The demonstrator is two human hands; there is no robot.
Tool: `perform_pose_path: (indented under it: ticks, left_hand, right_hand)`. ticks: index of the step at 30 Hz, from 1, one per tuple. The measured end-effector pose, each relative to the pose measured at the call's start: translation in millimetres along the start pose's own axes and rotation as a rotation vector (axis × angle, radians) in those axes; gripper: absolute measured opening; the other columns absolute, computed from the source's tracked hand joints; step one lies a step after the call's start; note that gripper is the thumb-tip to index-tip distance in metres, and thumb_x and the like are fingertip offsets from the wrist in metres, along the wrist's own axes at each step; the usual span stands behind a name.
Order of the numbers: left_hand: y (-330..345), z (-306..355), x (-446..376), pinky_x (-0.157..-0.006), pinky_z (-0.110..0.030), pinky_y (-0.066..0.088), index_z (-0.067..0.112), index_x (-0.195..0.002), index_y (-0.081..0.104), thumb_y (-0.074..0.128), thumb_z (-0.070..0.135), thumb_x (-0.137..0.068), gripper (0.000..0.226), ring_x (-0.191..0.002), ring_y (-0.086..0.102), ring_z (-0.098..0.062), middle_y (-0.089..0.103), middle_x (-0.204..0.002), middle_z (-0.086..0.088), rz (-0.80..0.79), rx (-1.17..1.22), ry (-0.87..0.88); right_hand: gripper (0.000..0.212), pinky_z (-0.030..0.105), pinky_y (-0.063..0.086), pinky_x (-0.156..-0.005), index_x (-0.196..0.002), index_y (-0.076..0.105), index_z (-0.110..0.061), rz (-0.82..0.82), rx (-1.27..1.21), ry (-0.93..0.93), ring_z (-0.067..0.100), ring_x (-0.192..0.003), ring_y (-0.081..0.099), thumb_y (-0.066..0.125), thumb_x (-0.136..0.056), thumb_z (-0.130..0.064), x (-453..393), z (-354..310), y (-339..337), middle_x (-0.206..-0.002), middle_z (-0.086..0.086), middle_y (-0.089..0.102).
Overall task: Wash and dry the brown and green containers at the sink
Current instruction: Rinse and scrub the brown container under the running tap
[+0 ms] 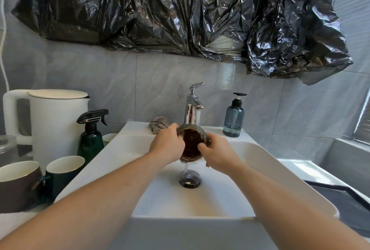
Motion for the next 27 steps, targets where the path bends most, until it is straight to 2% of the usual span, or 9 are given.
perform_pose_path:
  ticks: [2, 7, 10, 14, 17, 20, 23, 25, 27]
  left_hand:
    - [1.8, 2.0, 2.4, -0.087, -0.045, 0.058, 0.025, -0.119, 0.065, 0.051, 0.034, -0.106, 0.021, -0.101, 0.066, -0.033, 0.07, -0.108, -0.004, -0.021, -0.012, 0.015]
    - [5.5, 2.8, 3.2, -0.086, -0.042, 0.056, 0.027, -0.107, 0.068, 0.051, 0.043, -0.104, 0.023, -0.103, 0.065, -0.033, 0.072, -0.108, -0.003, -0.057, -0.054, 0.0]
    - [7.1, 1.5, 3.0, -0.079, -0.046, 0.063, 0.026, -0.102, 0.067, 0.049, 0.044, -0.102, 0.026, -0.088, 0.071, -0.034, 0.072, -0.094, -0.005, -0.081, -0.021, -0.017]
    - [7.0, 1.6, 4.2, -0.06, -0.048, 0.065, 0.025, -0.104, 0.065, 0.049, 0.049, -0.103, 0.029, -0.07, 0.074, -0.031, 0.071, -0.09, -0.007, -0.089, 0.055, -0.018]
    - [4.9, 1.0, 3.6, -0.069, -0.049, 0.065, 0.025, -0.107, 0.067, 0.05, 0.049, -0.104, 0.029, -0.075, 0.074, -0.034, 0.072, -0.098, -0.008, -0.061, 0.049, -0.014]
    - [2.2, -4.9, 2.3, -0.053, -0.038, 0.063, 0.021, -0.111, 0.068, 0.048, 0.043, -0.107, 0.03, -0.061, 0.074, -0.03, 0.072, -0.101, -0.009, -0.04, 0.105, -0.092]
    - [2.4, -9.0, 2.9, -0.042, -0.032, 0.057, 0.015, -0.113, 0.069, 0.047, 0.038, -0.109, 0.032, -0.056, 0.074, -0.033, 0.072, -0.106, -0.014, -0.055, 0.231, -0.201]
    - [4.4, -12.0, 3.9, -0.043, -0.034, 0.059, 0.013, -0.114, 0.069, 0.048, 0.036, -0.109, 0.032, -0.056, 0.075, -0.034, 0.074, -0.101, -0.016, -0.086, 0.288, -0.264]
    - [10.8, -14.8, 5.2, -0.05, -0.037, 0.063, 0.011, -0.119, 0.067, 0.051, 0.032, -0.107, 0.029, -0.059, 0.076, -0.036, 0.074, -0.102, -0.015, -0.146, 0.346, -0.309]
  right_hand:
    - [0.012, 0.043, 0.061, -0.064, -0.095, 0.065, -0.023, 0.08, 0.059, -0.008, 0.026, -0.072, 0.069, 0.055, -0.094, -0.03, -1.2, 1.8, -6.4, -0.083, 0.001, 0.071]
    - [0.014, 0.038, 0.059, -0.068, -0.096, 0.07, -0.023, 0.195, 0.118, -0.04, 0.02, -0.076, 0.067, 0.058, -0.096, -0.031, -0.3, -3.3, -16.8, -0.085, -0.001, 0.072]
    - [0.014, 0.038, 0.06, -0.071, -0.103, 0.072, -0.027, 0.233, 0.085, -0.075, 0.019, -0.079, 0.067, 0.06, -0.097, -0.03, 1.1, -6.1, -19.6, -0.09, -0.005, 0.073]
    - [0.024, 0.025, 0.053, -0.066, -0.122, 0.07, -0.028, 0.24, 0.06, -0.106, 0.017, -0.087, 0.068, 0.061, -0.1, -0.029, 2.6, -8.8, -20.5, -0.108, -0.006, 0.072]
    - [0.025, 0.023, 0.052, -0.065, -0.124, 0.069, -0.029, 0.213, 0.019, -0.128, 0.016, -0.087, 0.068, 0.061, -0.1, -0.031, 2.0, -11.1, -18.6, -0.111, -0.009, 0.071]
    - [0.029, 0.031, 0.059, -0.07, -0.128, 0.065, -0.03, 0.139, -0.069, -0.103, 0.015, -0.086, 0.069, 0.06, -0.099, -0.032, 1.6, -9.0, -12.3, -0.112, -0.006, 0.072]
    - [0.031, 0.021, 0.051, -0.05, -0.13, 0.055, -0.028, -0.048, -0.164, -0.031, 0.014, -0.068, 0.066, 0.061, -0.1, -0.029, 4.1, -6.6, 3.4, -0.103, 0.002, 0.072]
    - [0.029, 0.017, 0.046, -0.044, -0.13, 0.051, -0.025, -0.109, -0.165, -0.004, 0.007, -0.057, 0.064, 0.059, -0.102, -0.027, 5.4, -6.6, 8.6, -0.097, 0.005, 0.072]
    - [0.026, 0.019, 0.046, -0.045, -0.129, 0.052, -0.022, -0.088, -0.158, -0.006, 0.002, -0.054, 0.063, 0.053, -0.103, -0.026, 4.7, -7.0, 7.1, -0.091, 0.005, 0.073]
Point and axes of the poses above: each hand's wrist, its own x-axis away from the middle knuckle, its own y-axis out of the palm, z = x × y, the point moved 7 cm from there along -x, towards the middle knuckle
